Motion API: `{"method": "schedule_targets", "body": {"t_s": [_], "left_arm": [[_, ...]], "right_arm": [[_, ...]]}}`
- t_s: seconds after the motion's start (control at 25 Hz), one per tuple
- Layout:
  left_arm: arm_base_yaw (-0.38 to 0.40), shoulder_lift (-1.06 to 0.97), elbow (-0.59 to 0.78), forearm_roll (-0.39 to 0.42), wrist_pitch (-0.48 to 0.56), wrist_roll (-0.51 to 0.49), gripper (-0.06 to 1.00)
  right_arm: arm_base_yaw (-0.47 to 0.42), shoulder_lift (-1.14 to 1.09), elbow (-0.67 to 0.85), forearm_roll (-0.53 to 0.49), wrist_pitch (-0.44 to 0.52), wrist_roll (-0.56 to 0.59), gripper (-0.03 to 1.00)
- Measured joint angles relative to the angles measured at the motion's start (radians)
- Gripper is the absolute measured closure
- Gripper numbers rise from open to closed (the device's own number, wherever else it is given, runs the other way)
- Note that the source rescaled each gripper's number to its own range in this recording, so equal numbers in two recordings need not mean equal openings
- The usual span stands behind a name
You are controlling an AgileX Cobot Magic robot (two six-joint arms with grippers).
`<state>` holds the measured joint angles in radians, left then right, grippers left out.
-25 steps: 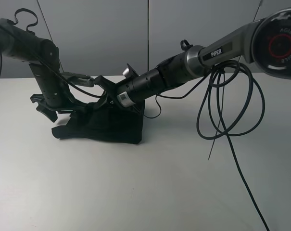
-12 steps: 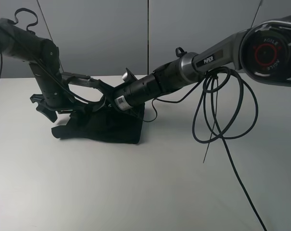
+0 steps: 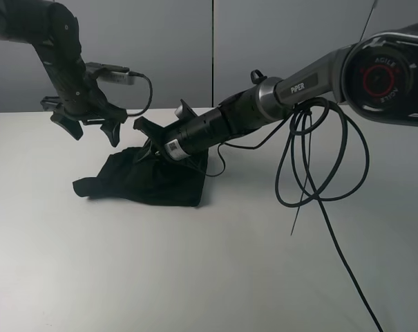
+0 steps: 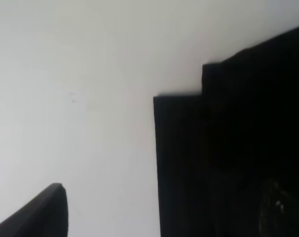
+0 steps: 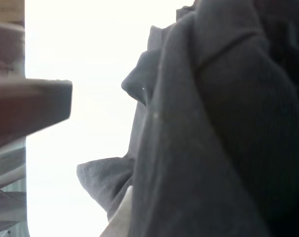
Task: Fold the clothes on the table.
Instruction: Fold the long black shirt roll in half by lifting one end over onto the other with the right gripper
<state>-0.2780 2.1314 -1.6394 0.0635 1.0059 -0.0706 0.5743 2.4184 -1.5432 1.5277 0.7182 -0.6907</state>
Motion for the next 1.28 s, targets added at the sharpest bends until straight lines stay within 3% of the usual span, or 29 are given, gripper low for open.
{"method": "schedule_targets", "body": {"t_s": [0.04, 0.12, 0.24, 0.32, 0.48, 0.8, 0.96, 1.28], "left_arm": [[0.000, 0.000, -0.027, 0.000, 0.011, 0.000, -0.05], [0.000, 0.000, -0.078, 0.000, 0.036, 0.008, -0.05], [0.000, 0.000, -0.144, 0.000, 0.076, 0.021, -0.05], [0.000, -0.001, -0.177, 0.000, 0.094, 0.029, -0.05], [0.000, -0.001, -0.204, 0.000, 0.107, 0.041, -0.05], [0.000, -0.001, -0.206, 0.002, 0.113, 0.071, -0.05], [0.000, -0.001, -0.206, 0.004, 0.113, 0.071, -0.05], [0.000, -0.001, -0.206, 0.006, 0.123, 0.094, -0.05]], "right_arm": [[0.002, 0.000, 0.000, 0.000, -0.002, 0.000, 0.82], [0.002, 0.000, 0.000, 0.007, 0.000, -0.001, 0.67], [0.002, 0.000, 0.000, 0.064, 0.024, -0.013, 0.33], [0.002, 0.000, -0.002, 0.131, 0.056, -0.065, 0.19], [0.002, 0.001, -0.041, 0.194, 0.142, -0.157, 0.14], [0.030, 0.001, -0.117, 0.205, 0.273, -0.200, 0.14], [0.019, -0.034, -0.118, 0.033, 0.285, -0.187, 0.14], [0.005, -0.146, -0.125, -0.575, 0.108, 0.035, 0.14]]}}
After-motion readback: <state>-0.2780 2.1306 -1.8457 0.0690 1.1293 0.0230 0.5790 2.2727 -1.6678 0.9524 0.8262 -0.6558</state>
